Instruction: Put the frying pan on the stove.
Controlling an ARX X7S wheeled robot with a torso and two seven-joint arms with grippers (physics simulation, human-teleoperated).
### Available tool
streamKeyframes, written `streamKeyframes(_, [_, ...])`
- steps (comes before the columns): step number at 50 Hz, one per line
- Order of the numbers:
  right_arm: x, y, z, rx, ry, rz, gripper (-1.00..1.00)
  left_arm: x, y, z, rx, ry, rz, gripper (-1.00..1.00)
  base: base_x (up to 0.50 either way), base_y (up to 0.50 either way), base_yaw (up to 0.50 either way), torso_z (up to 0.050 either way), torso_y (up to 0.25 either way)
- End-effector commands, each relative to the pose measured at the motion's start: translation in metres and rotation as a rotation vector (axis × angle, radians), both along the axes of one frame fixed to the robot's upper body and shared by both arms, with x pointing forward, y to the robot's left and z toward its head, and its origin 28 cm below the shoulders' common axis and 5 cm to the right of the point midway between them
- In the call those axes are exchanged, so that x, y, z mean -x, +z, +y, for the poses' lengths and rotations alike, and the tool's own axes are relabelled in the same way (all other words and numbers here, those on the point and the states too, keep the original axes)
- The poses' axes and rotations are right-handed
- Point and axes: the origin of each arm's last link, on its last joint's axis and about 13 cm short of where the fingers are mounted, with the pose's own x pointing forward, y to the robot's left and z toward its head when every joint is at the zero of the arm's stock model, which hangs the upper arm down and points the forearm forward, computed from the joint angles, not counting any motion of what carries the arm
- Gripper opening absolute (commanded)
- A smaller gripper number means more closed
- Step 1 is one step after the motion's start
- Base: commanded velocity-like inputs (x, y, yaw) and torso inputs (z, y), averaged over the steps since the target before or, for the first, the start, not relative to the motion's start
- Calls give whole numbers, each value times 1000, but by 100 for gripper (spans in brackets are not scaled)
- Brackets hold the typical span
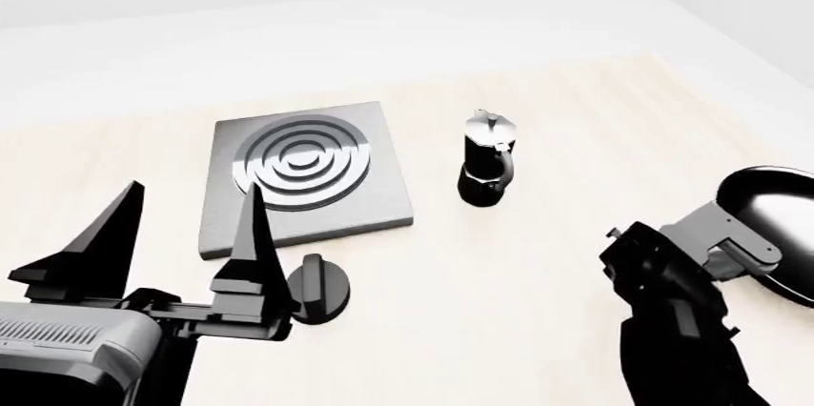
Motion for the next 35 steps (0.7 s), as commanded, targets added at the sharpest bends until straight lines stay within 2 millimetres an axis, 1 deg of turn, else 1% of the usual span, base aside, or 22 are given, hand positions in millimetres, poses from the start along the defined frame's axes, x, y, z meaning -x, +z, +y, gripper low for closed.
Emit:
streamKeyframes(1, [-10,25,-6,167,130,-80,-100,0,0,0,4,-2,1,100,0,0,0,0,0])
streamKeyframes(2, [-10,27,-6,172,149,-59,-100,0,0,0,5,-1,0,100,0,0,0,0,0])
streamKeyframes(7, [-15,38,4,167,246,-76,-100,0,1,1,12,2,-2,100,0,0,1,0,0])
streamKeyframes(11, [-17,41,8,174,273,-89,-100,0,1,1,19,-3,2,100,0,0,0,0,0])
streamKeyframes(13, [-20,49,14,194,319,-108,-100,0,1,2,19,0,0,100,0,0,1,0,0])
streamKeyframes(16, [-22,55,16,200,336,-119,-100,0,2,2,21,-1,-1,100,0,0,0,0,0])
streamKeyframes(18, [-24,62,18,203,358,-138,-100,-1,2,2,23,-1,0,100,0,0,0,0,0])
streamKeyframes(23, [-23,77,22,208,406,-160,-100,0,2,3,28,-1,-1,100,0,0,1,0,0])
streamKeyframes(24, [-23,80,23,216,415,-202,-100,0,3,2,28,-1,-2,100,0,0,0,0,0])
streamKeyframes(30, [-21,91,26,220,439,-188,-100,0,3,2,28,-1,-3,100,0,0,0,0,0])
streamKeyframes(33, [-21,100,28,203,437,-225,-100,0,3,2,28,-1,-4,100,0,0,0,0,0])
streamKeyframes(35, [-19,107,30,211,447,-219,-100,0,3,2,28,-2,-4,100,0,0,0,0,0])
